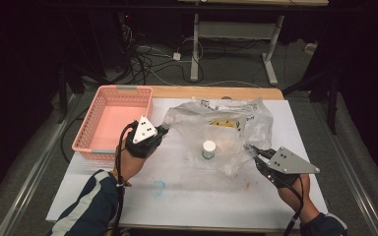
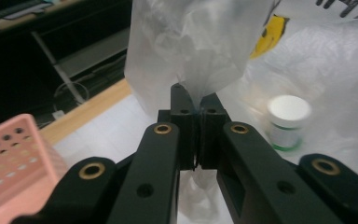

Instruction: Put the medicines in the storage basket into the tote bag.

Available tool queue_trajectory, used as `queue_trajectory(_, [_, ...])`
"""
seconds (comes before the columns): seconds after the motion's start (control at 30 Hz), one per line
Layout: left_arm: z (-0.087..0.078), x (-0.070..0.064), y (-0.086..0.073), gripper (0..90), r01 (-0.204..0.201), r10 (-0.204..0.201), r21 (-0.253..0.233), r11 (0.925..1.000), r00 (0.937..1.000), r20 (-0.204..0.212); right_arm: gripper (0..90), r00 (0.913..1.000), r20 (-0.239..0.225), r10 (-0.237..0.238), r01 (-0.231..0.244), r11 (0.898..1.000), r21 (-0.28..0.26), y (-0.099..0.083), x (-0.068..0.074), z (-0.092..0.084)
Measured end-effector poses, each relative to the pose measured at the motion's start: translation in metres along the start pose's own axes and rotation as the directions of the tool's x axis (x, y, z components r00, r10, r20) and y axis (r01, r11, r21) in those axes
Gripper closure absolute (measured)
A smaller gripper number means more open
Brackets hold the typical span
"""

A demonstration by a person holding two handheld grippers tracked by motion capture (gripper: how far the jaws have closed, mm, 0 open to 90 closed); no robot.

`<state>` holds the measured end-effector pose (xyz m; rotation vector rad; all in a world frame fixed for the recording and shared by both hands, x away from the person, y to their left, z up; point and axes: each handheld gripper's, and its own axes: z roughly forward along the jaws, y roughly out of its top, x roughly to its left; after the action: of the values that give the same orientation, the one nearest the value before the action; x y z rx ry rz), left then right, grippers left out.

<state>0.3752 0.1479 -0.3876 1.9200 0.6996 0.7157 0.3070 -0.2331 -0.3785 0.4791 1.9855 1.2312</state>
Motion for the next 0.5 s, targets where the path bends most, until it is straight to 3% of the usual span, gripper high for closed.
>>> queue_trajectory(0.3, [-0.014, 0.018, 0.004, 86.0, 0.049, -0.051, -0.031, 0.9983, 0.9968, -0.062, 90.0, 0.9998, 0.019, 0.002, -0.001, 0.997, -0.074, 0.020, -0.014, 0.004])
queue_trajectory(0.5, [-0.027, 0.024, 0.009, 86.0, 0.050, -0.056, -0.067, 0.9965, 0.9942, -0.092, 90.0, 0.9998, 0.021, -0.004, 0.006, 0.994, -0.108, 0.034, -0.016, 0.008])
